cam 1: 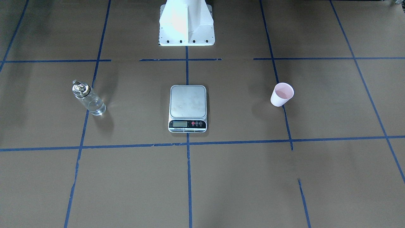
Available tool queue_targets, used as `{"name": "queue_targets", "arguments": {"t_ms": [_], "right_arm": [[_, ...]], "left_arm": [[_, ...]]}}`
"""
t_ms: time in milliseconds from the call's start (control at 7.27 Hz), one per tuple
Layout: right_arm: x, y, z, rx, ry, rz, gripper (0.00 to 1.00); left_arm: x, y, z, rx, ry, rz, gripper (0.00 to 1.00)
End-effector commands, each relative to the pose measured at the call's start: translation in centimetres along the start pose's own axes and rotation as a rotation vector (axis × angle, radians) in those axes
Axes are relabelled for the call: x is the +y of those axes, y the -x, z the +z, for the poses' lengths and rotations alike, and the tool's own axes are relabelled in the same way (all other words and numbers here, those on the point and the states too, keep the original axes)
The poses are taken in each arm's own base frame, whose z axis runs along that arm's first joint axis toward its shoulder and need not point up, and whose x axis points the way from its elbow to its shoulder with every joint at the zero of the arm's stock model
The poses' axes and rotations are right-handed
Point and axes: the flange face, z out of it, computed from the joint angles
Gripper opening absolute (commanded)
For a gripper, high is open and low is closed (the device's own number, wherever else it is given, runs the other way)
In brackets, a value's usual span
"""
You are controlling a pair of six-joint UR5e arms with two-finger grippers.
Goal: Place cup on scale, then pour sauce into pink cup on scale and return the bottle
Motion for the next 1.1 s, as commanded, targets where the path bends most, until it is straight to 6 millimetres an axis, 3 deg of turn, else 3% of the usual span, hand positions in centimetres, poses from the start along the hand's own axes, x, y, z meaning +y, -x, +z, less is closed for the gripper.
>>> {"name": "queue_targets", "arguments": {"t_ms": [0, 275, 412, 688, 825, 962], "right_arm": [[-4.2, 1.8, -2.0, 0.013, -0.141, -0.140, 1.00], [-5.9, 1.3, -1.4, 0.000, -0.137, -0.130, 1.00], [-5.8, 1.0, -1.1, 0.000, -0.132, -0.125, 1.00], [-5.8, 1.1, -1.2, -0.006, -0.133, -0.127, 1.00], [-5.9, 1.6, -1.5, -0.023, -0.139, -0.135, 1.00], [-5.9, 1.5, -1.4, -0.023, -0.137, -0.132, 1.00]], "left_arm": [[-2.0, -3.0, -2.9, -0.024, -0.166, 0.180, 1.00], [-3.6, -4.8, -4.7, -0.043, -0.368, 0.386, 1.00], [-3.8, -5.1, -5.0, -0.020, -0.389, 0.311, 1.00], [-3.9, -5.3, -5.1, -0.017, -0.441, 0.354, 1.00], [-3.9, -6.9, -4.5, 0.019, -0.462, 0.397, 1.00], [-4.6, -10.2, -1.4, 0.104, -0.403, 0.347, 1.00]]}}
